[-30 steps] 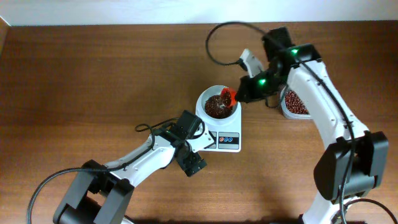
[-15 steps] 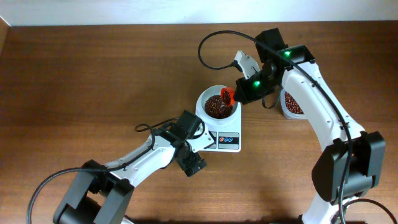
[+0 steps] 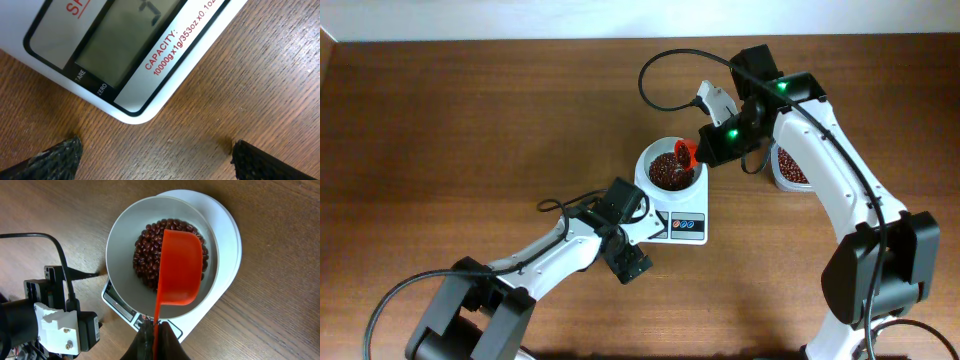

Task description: Scoop item into bowl and weigh 50g on scale

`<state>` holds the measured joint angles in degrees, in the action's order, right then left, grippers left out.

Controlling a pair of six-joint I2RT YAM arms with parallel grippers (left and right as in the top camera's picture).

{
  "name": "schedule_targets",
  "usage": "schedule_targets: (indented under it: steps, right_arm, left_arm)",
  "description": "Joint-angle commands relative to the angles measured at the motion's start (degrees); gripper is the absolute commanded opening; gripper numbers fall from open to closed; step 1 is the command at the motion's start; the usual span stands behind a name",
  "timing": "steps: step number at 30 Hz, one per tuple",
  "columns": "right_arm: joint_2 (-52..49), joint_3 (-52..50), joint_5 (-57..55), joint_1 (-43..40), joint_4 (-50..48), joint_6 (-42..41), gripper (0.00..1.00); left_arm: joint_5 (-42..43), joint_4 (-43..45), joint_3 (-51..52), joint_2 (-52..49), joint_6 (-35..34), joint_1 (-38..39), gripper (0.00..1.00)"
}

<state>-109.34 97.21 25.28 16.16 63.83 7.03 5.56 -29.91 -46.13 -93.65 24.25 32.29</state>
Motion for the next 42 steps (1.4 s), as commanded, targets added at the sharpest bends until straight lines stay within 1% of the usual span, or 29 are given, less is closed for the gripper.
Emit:
schedule_targets:
  steps: [1,8,10,12,13,15,17,19,20,21,22,23,27,34,42]
  right_arm:
    - [1.9,1.4,0.0,-0.1,-0.1,-0.4,0.04]
    - [1.9,1.4,-0.1,-0.1,-1.0,-0.5,0.04]
    - [1.9,1.4,0.4,0.0,-1.6,-2.0,0.04]
    - [2.0,1.4,0.5,0.7,-0.6,0.9,0.04]
    - [2.0,1.4,-0.5,0.9,-0.3,1.4,0.04]
    - [1.9,1.4,-4.1,1.1,-1.0,-1.3,0.04]
    - [2.0,1.4,-5.6,1.1,-1.3,-0.5,0.04]
    - [1.9,1.5,-5.6,1.2,-1.2,-1.0,0.04]
    - [2.0,1.5,-4.5,1.2,-0.8,1.2,0.04]
    - [2.0,1.5,-5.0,1.2,-0.6,1.4,0.04]
    - [2.0,1.5,-4.9,1.0,-0.6,-0.8,0.04]
    - [1.9,1.5,-3.5,0.6,-0.9,-2.9,0.04]
    - [2.0,1.5,5.4,-0.9,-1.3,-3.0,0.04]
    - [1.9,1.5,20.4,-7.4,-0.9,-3.0,0.04]
    - [1.9,1.5,21.9,-9.8,0.5,-3.0,0.04]
  left_arm:
    - [1.9,-0.6,1.0,-2.0,0.1,0.3,0.99]
    - [1.9,-0.6,1.0,-2.0,0.1,0.3,0.99]
    - [1.9,-0.6,1.0,-2.0,0.1,0.3,0.99]
    - [1.9,-0.6,1.0,-2.0,0.1,0.3,0.99]
    - [1.9,-0.6,1.0,-2.0,0.1,0.3,0.99]
    - [1.9,-0.6,1.0,-2.0,0.1,0.3,0.99]
    - [1.9,-0.6,1.0,-2.0,0.1,0.3,0.99]
    - [1.9,-0.6,1.0,-2.0,0.1,0.3,0.99]
    - [1.9,-0.6,1.0,-2.0,0.1,0.3,0.99]
    - [1.9,-0.6,1.0,-2.0,0.1,0.3,0.99]
    - [1.9,-0.6,1.0,-2.0,0.1,0.3,0.99]
    - [1.9,-0.6,1.0,-2.0,0.1,0.3,0.99]
    - [1.9,-0.6,1.0,-2.0,0.1,0.3,0.99]
    - [1.9,-0.5,1.0,-2.0,0.1,0.3,0.99]
    - [1.9,-0.6,1.0,-2.0,0.1,0.3,0.99]
